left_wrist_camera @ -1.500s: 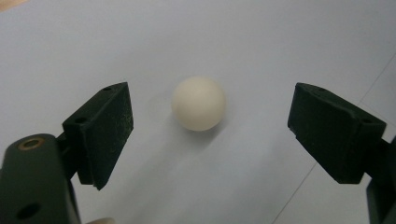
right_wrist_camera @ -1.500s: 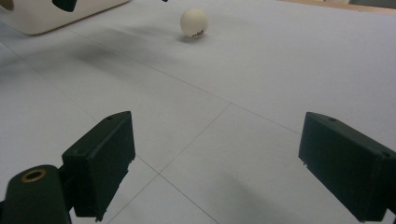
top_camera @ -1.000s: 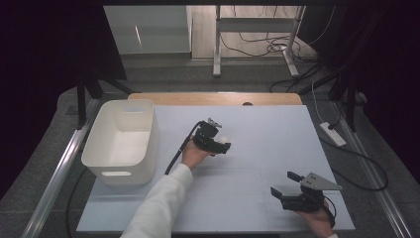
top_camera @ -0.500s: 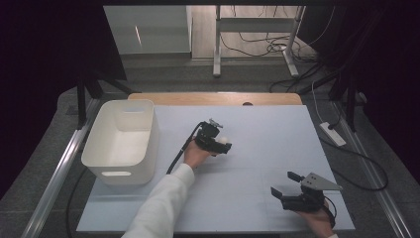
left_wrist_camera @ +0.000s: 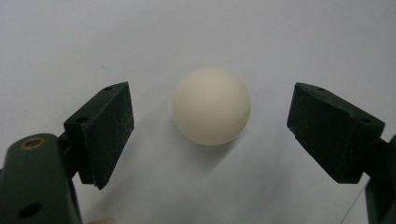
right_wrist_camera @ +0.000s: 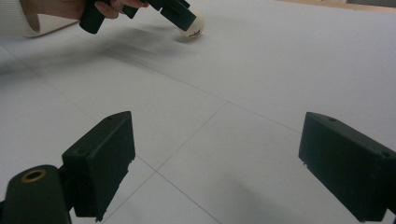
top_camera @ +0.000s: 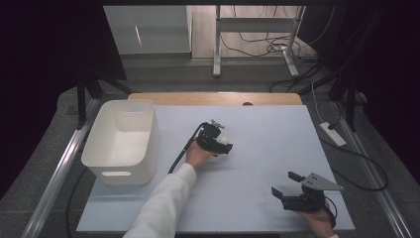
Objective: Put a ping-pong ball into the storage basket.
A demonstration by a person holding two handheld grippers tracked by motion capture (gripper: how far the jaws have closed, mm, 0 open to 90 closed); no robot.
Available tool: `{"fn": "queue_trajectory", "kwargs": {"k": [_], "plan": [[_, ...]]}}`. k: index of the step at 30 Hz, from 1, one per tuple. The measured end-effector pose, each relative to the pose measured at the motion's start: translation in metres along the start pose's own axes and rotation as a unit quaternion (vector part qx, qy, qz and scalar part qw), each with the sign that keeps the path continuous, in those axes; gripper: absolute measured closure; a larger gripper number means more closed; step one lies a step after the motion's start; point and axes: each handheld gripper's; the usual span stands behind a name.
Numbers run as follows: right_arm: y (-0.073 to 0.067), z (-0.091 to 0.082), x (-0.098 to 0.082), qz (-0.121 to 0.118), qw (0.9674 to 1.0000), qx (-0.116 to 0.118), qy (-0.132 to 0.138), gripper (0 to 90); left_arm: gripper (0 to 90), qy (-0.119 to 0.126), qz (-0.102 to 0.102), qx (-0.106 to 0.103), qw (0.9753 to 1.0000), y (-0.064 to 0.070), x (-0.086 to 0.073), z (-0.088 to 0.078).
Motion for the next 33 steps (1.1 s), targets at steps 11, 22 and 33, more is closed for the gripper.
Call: {"fn": "queue_trajectory", "kwargs": {"k": [11,22,33], "plan": [[0.001,-0.001,0.0,0.001,1.0,-0.002,0.0,10.6,31.2,-0.001,0.0,0.001,1.0,-0.003,0.0,0.006],[0.001,0.0,-0.001,0.001,1.0,-0.002,0.0,10.6,50.6,0.001,0.009,-0.004,1.0,0.001,0.001,0.003],[0.001,-0.001,-0.001,0.001,1.0,-0.002,-0.001,10.7,50.6,0.013,0.014,-0.002,0.9998,0.002,0.003,-0.008]]}}
Point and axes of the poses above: each handheld gripper's, and its own axes: z roughly forward along the jaws, x roughly out of its top, y roughly to its right, and after that the axes turned 7 degrees about z, right-handed
